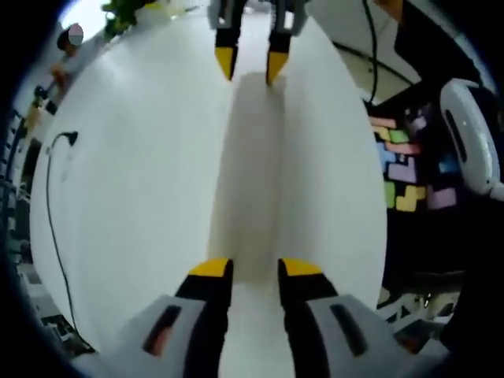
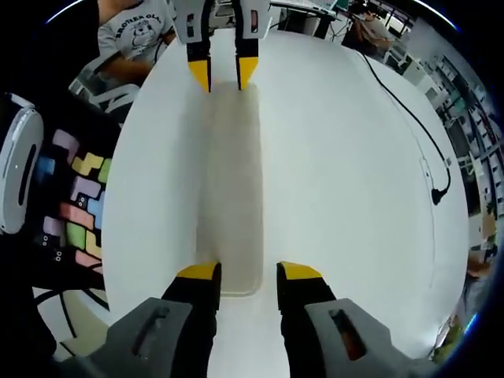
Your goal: Arrange the utensils inside the cutlery case until each visible utensil rests in its matching compartment.
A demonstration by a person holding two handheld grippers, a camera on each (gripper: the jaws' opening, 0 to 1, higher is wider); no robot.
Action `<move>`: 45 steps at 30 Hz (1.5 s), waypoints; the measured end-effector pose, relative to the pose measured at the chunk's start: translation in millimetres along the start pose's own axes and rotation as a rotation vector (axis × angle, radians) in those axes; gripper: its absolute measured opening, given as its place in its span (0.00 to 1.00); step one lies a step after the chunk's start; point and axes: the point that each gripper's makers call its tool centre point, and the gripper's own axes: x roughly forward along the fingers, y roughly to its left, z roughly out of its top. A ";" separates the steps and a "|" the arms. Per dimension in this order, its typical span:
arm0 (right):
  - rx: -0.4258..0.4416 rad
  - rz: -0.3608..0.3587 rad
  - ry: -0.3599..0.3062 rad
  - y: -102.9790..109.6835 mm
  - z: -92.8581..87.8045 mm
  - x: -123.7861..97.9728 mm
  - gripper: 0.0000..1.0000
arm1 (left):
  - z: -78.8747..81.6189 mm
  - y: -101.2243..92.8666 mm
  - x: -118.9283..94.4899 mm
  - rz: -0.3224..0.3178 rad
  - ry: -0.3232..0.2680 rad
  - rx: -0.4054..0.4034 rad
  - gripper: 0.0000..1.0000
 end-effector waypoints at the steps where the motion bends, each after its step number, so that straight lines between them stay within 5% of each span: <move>1: 0.003 0.008 -0.013 0.9 1.7 -0.8 0.29 | -1.8 1.7 -1.1 0.006 -0.001 -0.002 0.28; 9: -0.009 0.008 -0.068 7.1 13.2 -13.4 0.38 | 13.3 -6.3 -9.9 -0.028 -0.096 0.019 0.45; 15: -0.044 0.048 -0.070 25.1 19.5 -3.7 0.45 | 18.7 -12.4 5.2 -0.027 -0.071 0.043 0.52; 25: -0.075 0.027 -0.057 22.1 18.8 9.0 0.44 | 18.3 1.7 7.4 0.068 -0.046 0.080 0.51; 45: -0.050 0.071 -0.051 17.9 8.7 25.8 0.42 | 9.3 11.8 34.0 0.016 -0.017 -0.001 0.46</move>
